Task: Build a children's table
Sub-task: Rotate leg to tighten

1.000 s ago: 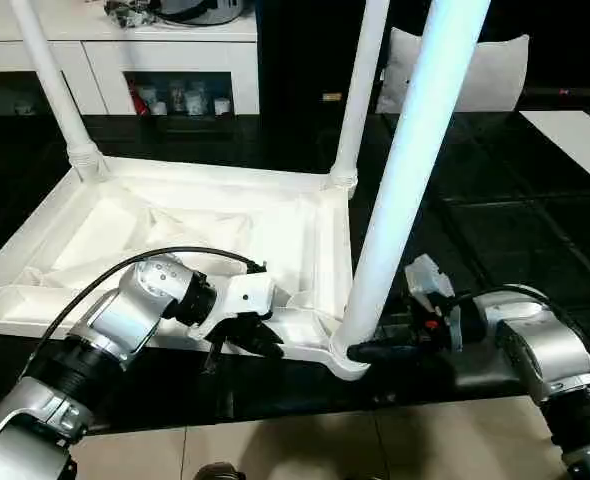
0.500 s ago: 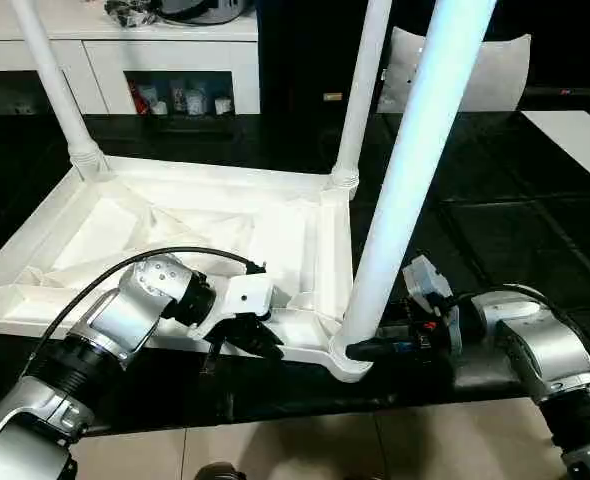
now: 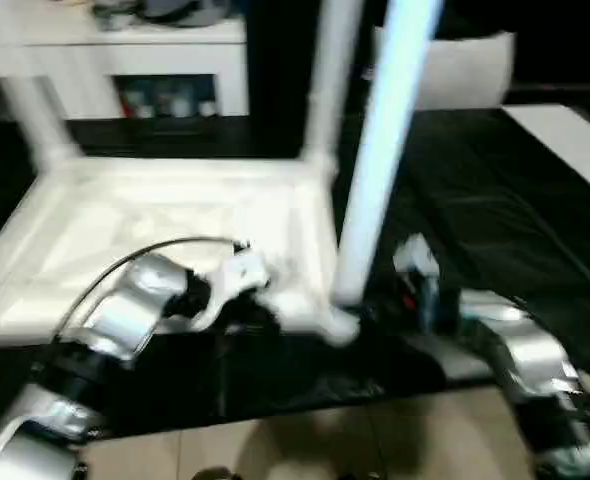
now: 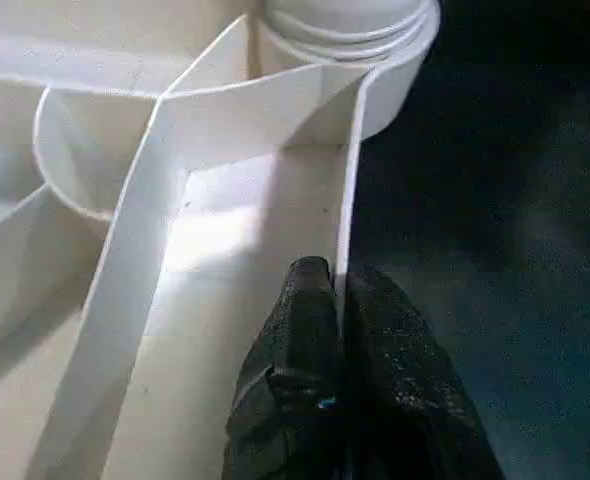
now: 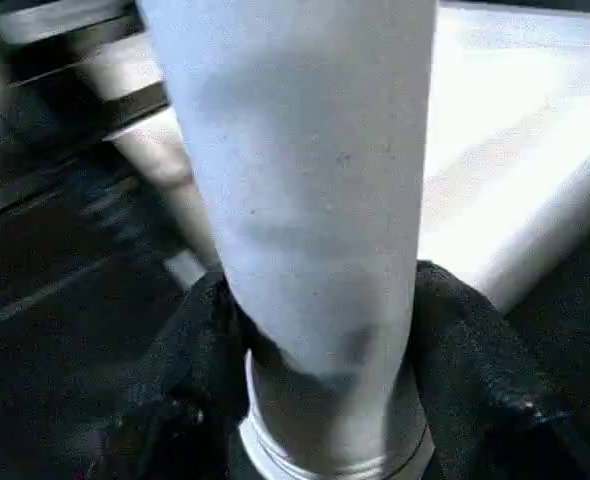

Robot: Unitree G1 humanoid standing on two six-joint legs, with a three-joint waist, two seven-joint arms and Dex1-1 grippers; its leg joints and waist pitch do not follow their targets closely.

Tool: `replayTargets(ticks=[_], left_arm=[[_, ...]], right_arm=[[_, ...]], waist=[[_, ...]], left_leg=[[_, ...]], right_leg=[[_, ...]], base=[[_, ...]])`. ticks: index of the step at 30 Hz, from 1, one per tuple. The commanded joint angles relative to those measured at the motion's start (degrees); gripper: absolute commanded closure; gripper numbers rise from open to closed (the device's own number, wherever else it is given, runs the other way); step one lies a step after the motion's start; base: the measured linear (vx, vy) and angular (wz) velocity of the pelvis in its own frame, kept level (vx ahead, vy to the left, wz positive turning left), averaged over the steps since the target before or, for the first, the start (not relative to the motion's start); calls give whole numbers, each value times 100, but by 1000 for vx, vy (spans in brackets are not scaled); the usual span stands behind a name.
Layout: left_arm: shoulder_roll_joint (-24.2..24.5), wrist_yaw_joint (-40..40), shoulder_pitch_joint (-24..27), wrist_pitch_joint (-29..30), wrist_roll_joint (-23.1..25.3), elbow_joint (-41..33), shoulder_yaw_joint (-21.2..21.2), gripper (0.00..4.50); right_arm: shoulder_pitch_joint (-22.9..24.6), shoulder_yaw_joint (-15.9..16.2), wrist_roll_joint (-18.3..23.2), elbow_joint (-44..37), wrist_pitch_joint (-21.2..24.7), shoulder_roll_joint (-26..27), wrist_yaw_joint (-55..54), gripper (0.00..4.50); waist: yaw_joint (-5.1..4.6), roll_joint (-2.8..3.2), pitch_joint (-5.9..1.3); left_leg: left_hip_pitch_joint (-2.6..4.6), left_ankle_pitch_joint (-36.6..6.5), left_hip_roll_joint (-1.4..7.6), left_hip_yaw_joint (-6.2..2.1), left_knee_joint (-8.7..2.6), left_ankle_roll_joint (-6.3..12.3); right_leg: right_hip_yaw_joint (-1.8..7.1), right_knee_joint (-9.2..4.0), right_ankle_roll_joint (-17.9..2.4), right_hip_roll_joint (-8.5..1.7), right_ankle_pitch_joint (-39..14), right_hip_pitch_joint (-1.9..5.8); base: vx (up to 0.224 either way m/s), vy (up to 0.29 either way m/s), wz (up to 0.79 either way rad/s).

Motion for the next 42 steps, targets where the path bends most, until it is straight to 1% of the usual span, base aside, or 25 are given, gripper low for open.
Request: replayTargets(ticks=[1,2,3,4,6,7,8,9,10,11,12,13,16,17,21,22,29,30,31,35,36,37,40,41,42], left_arm=[[-685,722,-86,311,-251,-597,223,450],[-685,722,-86,311,-251,-597,223,450],[-939,1079,-59,471,-168,-690,284,450],[-1149,1426,-28,602,-69,-786,320,450],[-1623,2161,33,707,100,-887,411,450],[-1623,2161,33,707,100,-887,411,450],[-1786,2395,53,696,170,-922,393,450],[-1786,2395,53,696,170,-922,393,450],[-1909,2554,73,737,199,-985,363,450],[-1909,2554,73,737,199,-985,363,450],[-1939,2599,76,768,221,-1021,322,450],[-1848,2601,69,773,297,-1032,232,450],[-1780,2568,68,752,319,-1014,212,450],[-1723,2534,83,766,340,-1021,219,450],[-1664,2489,96,785,344,-1032,233,450],[-1446,2291,119,746,332,-1014,236,450],[-871,1480,172,312,154,-946,46,450],[-555,968,218,-13,84,-919,-62,450],[-555,968,218,-13,84,-919,-62,450],[-261,455,249,-246,-26,-878,-132,450],[-145,271,244,-376,-49,-842,-174,450],[185,-358,215,-804,-150,-711,-310,450],[459,-889,141,-1170,-196,-519,-452,450],[470,-914,136,-1194,-195,-508,-459,450],[574,-1198,87,-1383,-190,-410,-531,450]], right_arm=[[-239,220,-55,282,220,542,-695,253],[-239,220,-55,282,220,542,-695,253],[-354,138,-142,474,201,721,-1136,253],[-449,55,-236,638,165,878,-1528,253],[-650,-122,-372,1026,-30,1139,-2163,253],[-650,-122,-372,1026,-30,1139,-2163,253],[-706,-186,-398,1154,-159,1197,-2297,219],[-706,-186,-398,1154,-159,1197,-2297,198],[-727,-263,-414,1231,-260,1231,-2434,184],[-727,-263,-414,1231,-260,1231,-2434,184],[-724,-318,-410,1250,-309,1244,-2492,170],[-676,-342,-464,1205,-418,1216,-2504,153],[-637,-338,-464,1154,-452,1189,-2443,134],[-583,-348,-451,1083,-521,1149,-2368,125],[-519,-351,-432,988,-569,1091,-2272,88],[-363,-392,-347,759,-747,808,-1929,69],[-261,-328,-213,592,-1081,59,-813,20],[-221,-215,-151,487,-1126,-288,-147,20],[-221,-215,-151,487,-1126,-288,-147,2],[-154,-36,-155,373,-1241,-644,479,2],[-116,21,-80,290,-1229,-745,761,2],[-62,176,147,117,-1154,-948,1453,2],[-66,339,296,70,-1049,-1092,2004,2],[-67,348,302,69,-1040,-1098,2031,2],[-86,432,328,69,-971,-1147,2269,2]], waist=[[-16,-10,-332],[-47,-13,-317],[-52,-9,-326],[-90,-16,-345],[-85,-35,-361],[-81,-49,-375],[-54,-41,-390],[-50,-57,-406],[-17,-40,-449],[-17,-40,-449],[21,-31,-464],[55,8,-469],[74,13,-471],[76,39,-467],[69,33,-435],[88,33,-457],[178,36,-470],[203,38,-467],[218,28,-468],[257,45,-465],[298,53,-462],[315,30,-467],[355,55,-456],[362,52,-444],[389,14,-436]], left_leg=[[-4,-1912,192,-152,-508,-33],[-15,-1885,186,-146,-511,-3],[-14,-1871,169,-138,-495,20],[-34,-1669,178,-123,-485,52],[-30,-1472,158,-95,-458,113],[-63,-1263,156,-76,-452,182],[-57,-1161,156,-73,-449,224],[-75,-958,175,-62,-443,295],[-83,-685,179,-56,-421,368],[-83,-685,179,-56,-421,368],[-106,-353,168,-40,-398,528],[-98,-268,165,-40,-389,593],[-82,-283,181,-32,-387,653],[-76,-404,184,-35,-393,630],[-61,-827,192,-34,-425,446],[-58,-871,189,-40,-421,399],[-47,-831,197,-39,-401,434],[-43,-864,191,-38,-399,447],[-49,-859,196,-34,-396,459],[-13,-923,217,-33,-397,421],[-1,-1029,219,-39,-401,391],[5,-1078,220,-38,-401,418],[17,-1157,234,-36,-405,398],[21,-1214,233,-28,-412,399],[8,-1263,233,-34,-410,365]], right_leg=[[210,-491,-514,-370,-3170,254],[214,-501,-583,-367,-3102,247],[208,-505,-600,-358,-3073,247],[240,-459,-746,-369,-2773,259],[243,-465,-786,-365,-2659,257],[262,-434,-840,-359,-2412,274],[259,-424,-860,-353,-2281,282],[275,-373,-957,-343,-1900,290],[278,-300,-1072,-332,-1449,309],[278,-300,-1072,-332,-1449,309],[286,-246,-1226,-321,-918,319],[282,-223,-1292,-313,-725,318],[282,-210,-1400,-305,-567,320],[277,-220,-1400,-306,-657,323],[277,-295,-1274,-314,-1148,317],[277,-297,-1195,-323,-1230,341],[276,-275,-1240,-320,-1153,330],[277,-287,-1240,-324,-1224,327],[288,-272,-1219,-321,-1222,334],[293,-265,-1249,-321,-1275,298],[287,-271,-1245,-319,-1351,296],[291,-266,-1232,-319,-1376,295],[296,-265,-1243,-319,-1426,271],[297,-283,-1238,-314,-1510,267],[297,-278,-1197,-327,-1705,273]], base=[[0,0,0],[0,0,0],[0,0,0],[0,0,0],[0,0,0],[0,0,0],[0,0,0],[0,0,0],[0,0,0],[0,0,0],[0,0,0],[0,0,0],[0,0,0],[0,0,0],[0,0,0],[0,0,0],[0,0,0],[0,0,0],[0,0,0],[0,0,0],[0,0,0],[0,0,0],[0,0,0],[0,0,0],[0,0,0]])
